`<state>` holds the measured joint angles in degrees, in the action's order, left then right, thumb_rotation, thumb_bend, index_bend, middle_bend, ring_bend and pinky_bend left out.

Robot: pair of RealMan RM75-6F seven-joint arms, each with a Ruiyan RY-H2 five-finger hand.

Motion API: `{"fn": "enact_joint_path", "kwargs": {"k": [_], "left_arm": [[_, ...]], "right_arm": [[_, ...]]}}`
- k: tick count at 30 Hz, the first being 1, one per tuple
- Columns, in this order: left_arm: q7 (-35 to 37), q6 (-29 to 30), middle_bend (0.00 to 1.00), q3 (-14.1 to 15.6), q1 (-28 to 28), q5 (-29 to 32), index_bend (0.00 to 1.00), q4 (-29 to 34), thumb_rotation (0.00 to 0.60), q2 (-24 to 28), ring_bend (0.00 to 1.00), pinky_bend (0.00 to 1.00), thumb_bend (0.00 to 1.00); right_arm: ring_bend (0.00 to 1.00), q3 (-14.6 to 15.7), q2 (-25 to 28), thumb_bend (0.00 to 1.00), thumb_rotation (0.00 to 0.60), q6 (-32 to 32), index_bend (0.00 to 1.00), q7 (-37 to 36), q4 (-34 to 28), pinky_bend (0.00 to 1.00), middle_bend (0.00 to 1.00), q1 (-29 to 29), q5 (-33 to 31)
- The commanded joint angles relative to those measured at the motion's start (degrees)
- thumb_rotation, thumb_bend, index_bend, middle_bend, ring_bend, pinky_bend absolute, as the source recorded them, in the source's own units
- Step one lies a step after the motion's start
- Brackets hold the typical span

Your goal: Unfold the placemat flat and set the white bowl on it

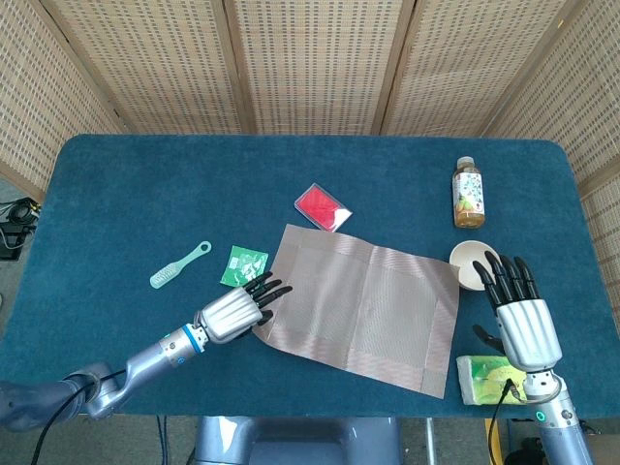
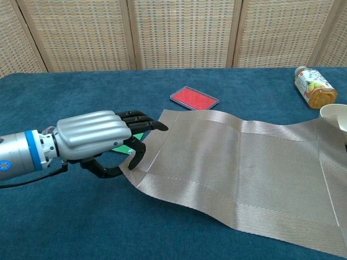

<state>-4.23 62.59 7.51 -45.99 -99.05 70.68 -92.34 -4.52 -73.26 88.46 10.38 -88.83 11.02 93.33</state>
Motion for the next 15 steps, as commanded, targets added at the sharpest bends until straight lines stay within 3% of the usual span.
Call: {"fn": "enact_joint_path", "kwargs": {"k": [1,9,15], "left_arm": [[-7.4,0.0,0.0,1.8,2.4,0.4,0.78,8.0,0.6,5.7,0.0,0.0,0.5],[-18.2,-0.1,0.0,3.7,6.4,2.5,0.78,19.3,0.6,12.9,0.0,0.0,0.51],[-22.2,0.6,0.0,4.8,8.7,2.7,0.78,22.0,0.6,16.3,0.0,0.0,0.51]], "right_arm": [[0.0,0.2,0.1,0.0,0.6,0.4,0.01,0.0,-0.3,0.0,0.0,-0.2,0.6],[0.0,0.7,0.6,0.0,0.6,1.9,0.01,0.1,-1.2,0.0,0.0,-0.8,2.4],[0.0,1.0,0.9,0.0,0.6,2.7,0.01,0.0,-1.7,0.0,0.0,-1.1,3.4]]}}
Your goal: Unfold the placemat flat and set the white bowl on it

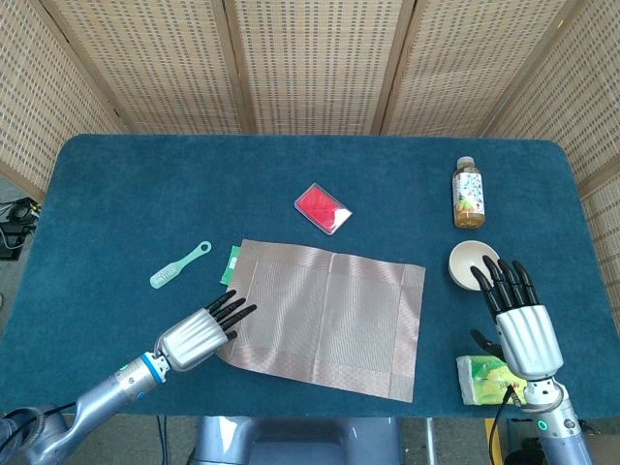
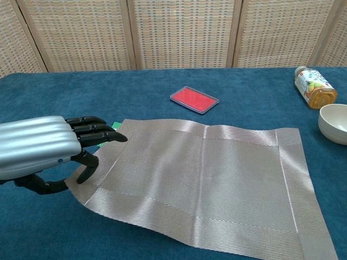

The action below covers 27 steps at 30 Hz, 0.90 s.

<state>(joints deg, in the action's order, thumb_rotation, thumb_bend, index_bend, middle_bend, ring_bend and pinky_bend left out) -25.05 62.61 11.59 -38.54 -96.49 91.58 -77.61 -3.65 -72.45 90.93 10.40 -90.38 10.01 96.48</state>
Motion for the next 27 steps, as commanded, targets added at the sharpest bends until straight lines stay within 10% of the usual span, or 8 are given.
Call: {"fn": "enact_joint_path", "kwargs": {"k": [1,27], "left_arm": [[-1.8,0.8,0.0,0.9,1.7,0.1,0.78,1.5,0.6,2.1,0.0,0.0,0.51],[-0.8,-2.4,0.0,5.3,6.9,-5.0,0.78,3.6,0.6,6.1,0.0,0.0,0.52]], "right_arm": [[0.0,0.1,0.2,0.0,0.6,0.3,0.01,-0.1,-0.2,0.0,0.0,-0.2,0.4],[0.0,0.2,0.3,0.0,0.6,0.9,0.02,0.2,-0.5,0.0,0.0,-0.7,1.8]]}}
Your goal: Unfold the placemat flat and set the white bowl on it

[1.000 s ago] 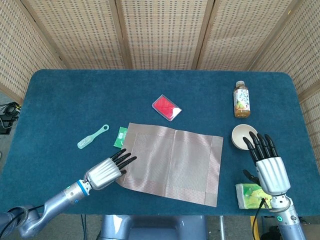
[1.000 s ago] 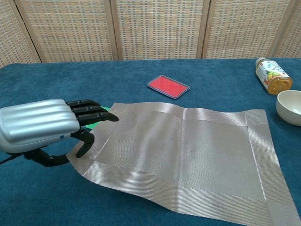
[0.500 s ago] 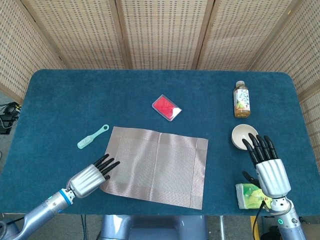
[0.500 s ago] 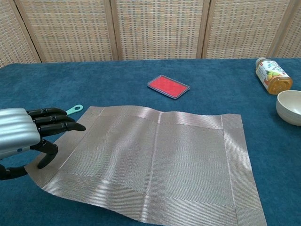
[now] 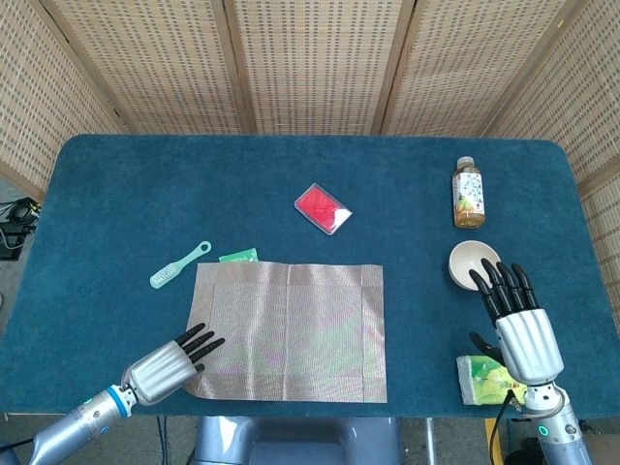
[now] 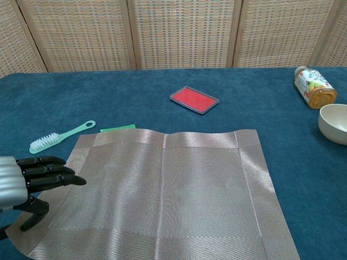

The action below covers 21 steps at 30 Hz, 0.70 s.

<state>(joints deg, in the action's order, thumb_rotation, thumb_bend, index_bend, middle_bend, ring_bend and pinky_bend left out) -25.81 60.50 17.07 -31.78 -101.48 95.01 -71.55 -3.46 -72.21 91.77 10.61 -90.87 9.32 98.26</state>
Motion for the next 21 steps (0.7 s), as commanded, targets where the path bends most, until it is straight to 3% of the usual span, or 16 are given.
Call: {"fn": "enact_joint_path", "kwargs": {"k": [1,6,9,11,13,14,19,21], "left_arm": [[0.1,-0.5,0.0,-0.2,0.2,0.0,0.78,0.3,0.6,0.1,0.0,0.0,0.52],[-0.6,-1.3,0.0,-0.4,0.5,-0.2,0.77,0.6,0.6,0.4,0.0,0.0,0.52],[-1.7,-1.8,0.0,-0.8,0.9,0.4,0.68,1.1,0.6,0.8,0.0,0.0,0.47],[-1.5,-2.0,0.0,-0.9,1.0,0.5,0.41,1.5,0.6,1.3,0.0,0.0,0.26],[0.2,-2.0,0.0,-1.0,0.8,0.4,0.05,2.4,0.6,2.2,0.0,0.0,0.02],[1.9,-1.1,0.0,-1.2,0.8,0.1,0.01,3.0,0.6,2.6,0.0,0.0,0.0],[12.2,5.7,0.0,-2.4,1.2,-2.6,0.0,4.5,0.6,5.7,0.0,0.0,0.0],[15.7,10.4,0.0,-4.2,2.5,-1.8,0.0,5.9,0.6,7.8,0.0,0.0,0.0]], "right_arm": [[0.0,0.0,0.0,0.0,0.6,0.1,0.02,0.0,0.0,0.0,0.0,-0.1,0.0],[0.0,-0.1,0.1,0.0,0.6,0.1,0.02,0.0,0.0,0.0,0.0,-0.1,0.1],[0.0,-0.1,0.1,0.0,0.6,0.0,0.02,-0.1,0.0,0.0,0.0,-0.1,0.1],[0.0,-0.1,0.1,0.0,0.6,0.0,0.02,0.0,0.0,0.0,0.0,-0.1,0.1],[0.0,-0.1,0.0,0.0,0.6,-0.1,0.02,0.0,0.0,0.0,0.0,-0.2,0.0],[0.0,-0.1,0.0,0.0,0.6,-0.1,0.02,0.0,0.0,0.0,0.0,-0.2,-0.1],[0.0,-0.4,-0.1,0.0,0.6,-0.7,0.01,0.1,0.2,0.0,0.0,-0.1,-0.9],[0.0,-0.9,-0.2,0.0,0.6,-1.5,0.01,0.0,0.5,0.0,0.0,0.0,-2.3]]}}
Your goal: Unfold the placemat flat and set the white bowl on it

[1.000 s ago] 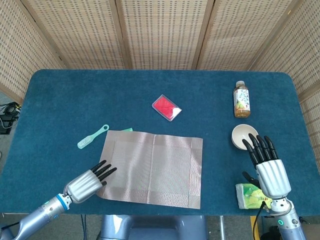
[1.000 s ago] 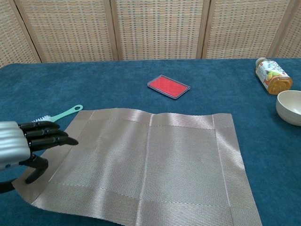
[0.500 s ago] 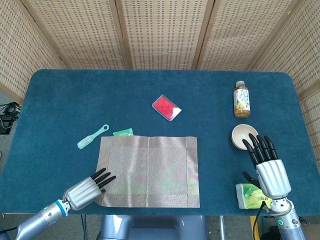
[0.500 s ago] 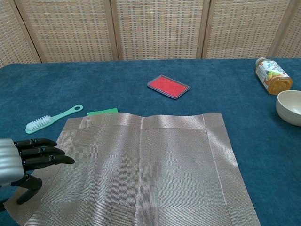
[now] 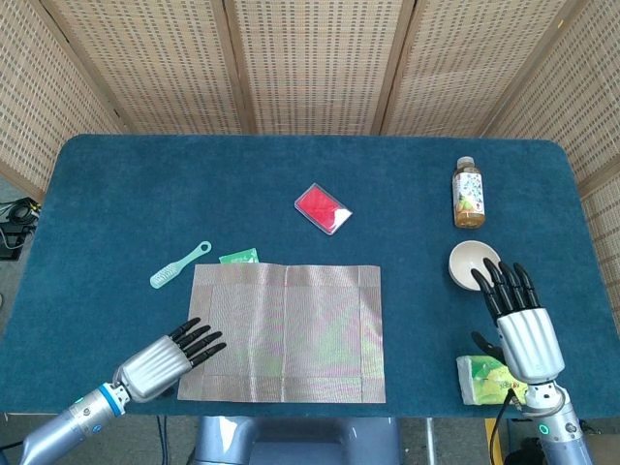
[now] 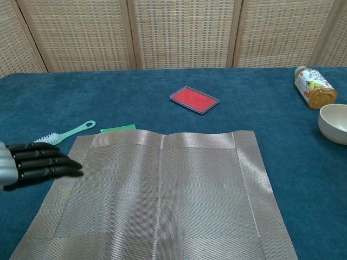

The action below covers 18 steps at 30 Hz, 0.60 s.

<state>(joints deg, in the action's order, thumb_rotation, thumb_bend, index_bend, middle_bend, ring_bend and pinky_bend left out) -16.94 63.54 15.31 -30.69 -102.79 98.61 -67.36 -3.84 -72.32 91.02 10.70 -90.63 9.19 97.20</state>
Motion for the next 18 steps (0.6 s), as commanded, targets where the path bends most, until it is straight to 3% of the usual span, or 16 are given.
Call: {"fn": "enact_joint_path", "kwargs": {"k": [1,6,9,13,18], "left_arm": [[7.7,9.2,0.0,-3.2,2.1,0.3,0.0,2.9,0.6,4.3,0.0,0.0,0.0],[7.1,16.4,0.0,-8.6,6.1,8.0,0.0,5.4,0.6,5.4,0.0,0.0,0.0],[-2.3,22.3,0.0,-14.8,9.9,19.2,0.0,6.4,0.6,2.9,0.0,0.0,0.0],[-4.7,22.4,0.0,-17.8,10.9,26.1,0.0,7.7,0.6,1.5,0.0,0.0,0.0],[-5.0,21.0,0.0,-19.2,11.0,28.5,0.0,6.6,0.6,1.8,0.0,0.0,0.0]], "right_arm": [[0.0,-0.7,-0.1,0.0,0.6,-1.1,0.01,-0.2,0.4,0.0,0.0,0.2,-1.9],[0.0,-1.9,0.4,0.0,0.6,-4.5,0.01,-2.3,0.3,0.0,0.0,0.9,-6.6],[0.0,-3.4,1.0,0.0,0.6,-9.4,0.02,-4.4,-0.1,0.0,0.0,1.8,-13.0],[0.0,-4.7,1.9,0.0,0.6,-16.8,0.04,-4.4,0.0,0.0,0.0,4.2,-19.4],[0.0,-6.4,1.2,0.0,0.6,-24.7,0.07,-2.3,2.2,0.0,0.0,7.9,-26.0]]}}
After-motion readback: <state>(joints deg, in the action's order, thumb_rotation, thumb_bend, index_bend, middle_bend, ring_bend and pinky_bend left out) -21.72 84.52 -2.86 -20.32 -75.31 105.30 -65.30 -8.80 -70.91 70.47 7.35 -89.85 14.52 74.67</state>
